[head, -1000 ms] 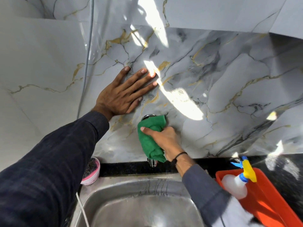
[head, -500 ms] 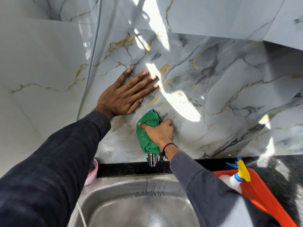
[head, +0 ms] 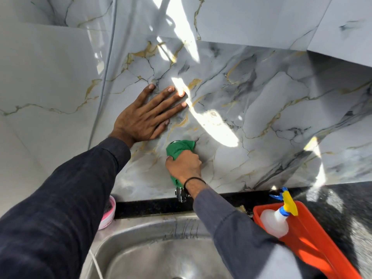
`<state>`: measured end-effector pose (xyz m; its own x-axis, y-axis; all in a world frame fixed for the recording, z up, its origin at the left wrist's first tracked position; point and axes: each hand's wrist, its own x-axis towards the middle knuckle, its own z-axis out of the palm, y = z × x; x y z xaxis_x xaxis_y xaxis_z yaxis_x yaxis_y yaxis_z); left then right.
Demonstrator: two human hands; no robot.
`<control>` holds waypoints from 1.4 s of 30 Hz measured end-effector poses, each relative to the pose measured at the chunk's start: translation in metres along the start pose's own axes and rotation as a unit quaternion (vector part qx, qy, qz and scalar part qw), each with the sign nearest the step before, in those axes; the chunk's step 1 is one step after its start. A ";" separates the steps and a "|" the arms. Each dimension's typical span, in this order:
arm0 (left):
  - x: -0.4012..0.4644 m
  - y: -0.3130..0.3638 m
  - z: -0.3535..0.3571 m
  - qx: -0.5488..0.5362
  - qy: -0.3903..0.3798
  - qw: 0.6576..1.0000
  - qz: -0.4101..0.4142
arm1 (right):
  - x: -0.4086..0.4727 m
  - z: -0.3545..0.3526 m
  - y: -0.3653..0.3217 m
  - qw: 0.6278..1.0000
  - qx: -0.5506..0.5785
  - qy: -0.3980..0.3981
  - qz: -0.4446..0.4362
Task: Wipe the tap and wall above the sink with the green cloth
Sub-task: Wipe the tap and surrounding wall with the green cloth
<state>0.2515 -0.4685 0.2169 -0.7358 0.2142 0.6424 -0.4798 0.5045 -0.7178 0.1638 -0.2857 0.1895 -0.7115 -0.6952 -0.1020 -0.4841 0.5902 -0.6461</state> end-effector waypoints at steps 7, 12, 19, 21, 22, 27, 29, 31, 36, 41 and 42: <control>0.000 0.001 0.001 0.020 0.015 1.000 -0.001 | 0.039 0.002 -0.024 0.990 -0.024 -0.024 0.133; 0.001 0.000 -0.004 0.023 0.015 1.000 0.000 | 0.033 0.006 -0.019 0.992 -0.017 -0.014 0.122; 0.000 0.000 -0.002 0.024 0.019 1.000 -0.004 | 0.005 0.017 0.014 0.998 0.017 0.037 0.055; 0.001 -0.001 -0.003 0.021 0.022 1.000 -0.004 | -0.006 0.027 0.025 0.995 0.024 0.097 0.021; 0.001 0.000 -0.003 0.019 0.022 1.000 -0.004 | -0.013 0.034 0.032 0.990 0.033 0.134 -0.003; 0.000 0.001 -0.002 0.025 0.018 1.000 -0.004 | -0.038 0.071 0.078 0.959 0.141 0.232 -0.085; 0.000 0.000 -0.001 0.029 0.016 0.999 -0.005 | -0.038 0.079 0.087 0.946 0.187 0.242 -0.105; 0.000 -0.001 -0.001 0.028 0.016 0.999 -0.007 | -0.036 0.080 0.088 0.940 0.215 0.242 -0.110; 0.000 0.002 -0.003 0.030 0.008 1.000 -0.004 | -0.020 0.052 0.078 0.974 0.205 0.091 -0.039; 0.000 0.000 -0.004 0.028 0.016 0.999 -0.008 | 0.033 0.008 0.036 0.907 0.325 -0.235 0.131; 0.000 0.000 -0.003 0.024 0.017 1.000 -0.007 | 0.044 0.002 0.028 0.887 0.322 -0.297 0.148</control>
<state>0.2527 -0.4658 0.2175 -0.7126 0.2363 0.6606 -0.5133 0.4664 -0.7204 0.1204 -0.3004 0.1655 -0.2728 -0.7556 -0.5956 0.2065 0.5587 -0.8033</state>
